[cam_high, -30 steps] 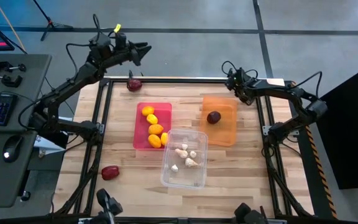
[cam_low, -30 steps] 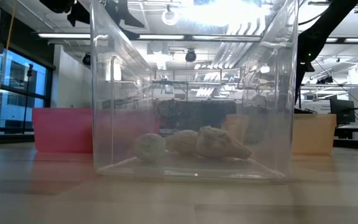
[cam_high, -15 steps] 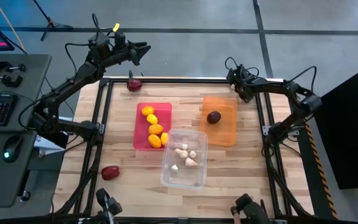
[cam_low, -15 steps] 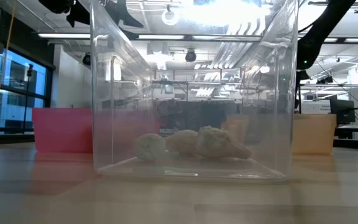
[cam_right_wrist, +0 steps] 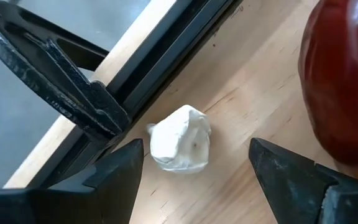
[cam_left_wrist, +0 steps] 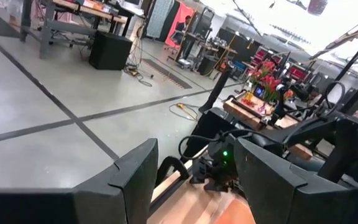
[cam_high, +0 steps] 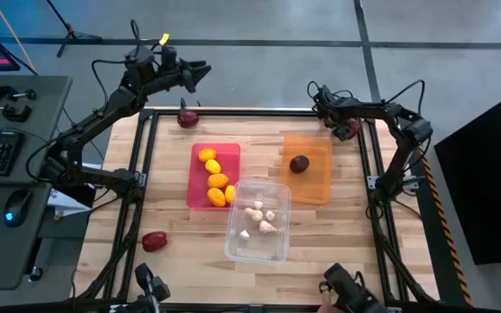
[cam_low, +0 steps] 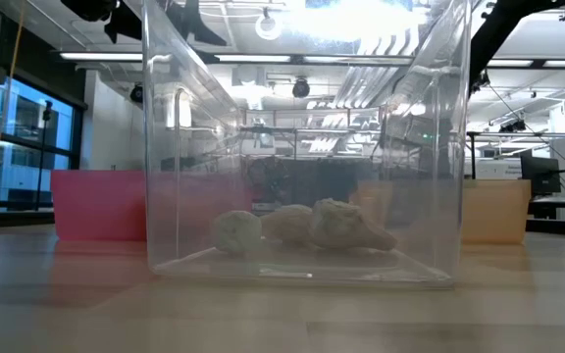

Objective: Sort produce into baskets
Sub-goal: Put the garlic into the transparent bin

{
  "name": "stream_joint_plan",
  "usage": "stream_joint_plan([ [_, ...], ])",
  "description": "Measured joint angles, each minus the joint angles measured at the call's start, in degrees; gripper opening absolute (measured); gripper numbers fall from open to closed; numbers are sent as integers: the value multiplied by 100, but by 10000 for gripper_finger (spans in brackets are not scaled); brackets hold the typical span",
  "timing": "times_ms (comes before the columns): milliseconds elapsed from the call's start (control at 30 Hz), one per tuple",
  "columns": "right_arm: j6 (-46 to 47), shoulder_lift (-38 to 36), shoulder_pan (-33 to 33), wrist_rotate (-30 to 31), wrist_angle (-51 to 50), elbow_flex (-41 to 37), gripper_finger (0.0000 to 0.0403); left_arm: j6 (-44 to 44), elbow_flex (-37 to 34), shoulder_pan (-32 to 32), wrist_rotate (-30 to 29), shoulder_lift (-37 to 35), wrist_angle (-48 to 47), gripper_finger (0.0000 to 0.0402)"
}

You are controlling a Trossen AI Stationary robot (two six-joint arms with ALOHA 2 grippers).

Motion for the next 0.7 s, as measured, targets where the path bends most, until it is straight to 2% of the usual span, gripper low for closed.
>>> stream_joint_plan([
  [133,-65,114,0,-3,-196,140,283,158,-1,0,-1,0,-216,200],
  [233,-123,120,-7,-14,-235,144,261,261,-2,0,0,0,-356,200],
  [333,-201,123,-9,-45,-315,139,216,340,-2,0,0,0,-400,200],
  [567,-579,111,44,-49,-588,130,69,342,-2,0,27,0,-396,200],
  [700,-904,-78,155,-15,-604,109,15,344,-2,0,204,0,-392,200],
])
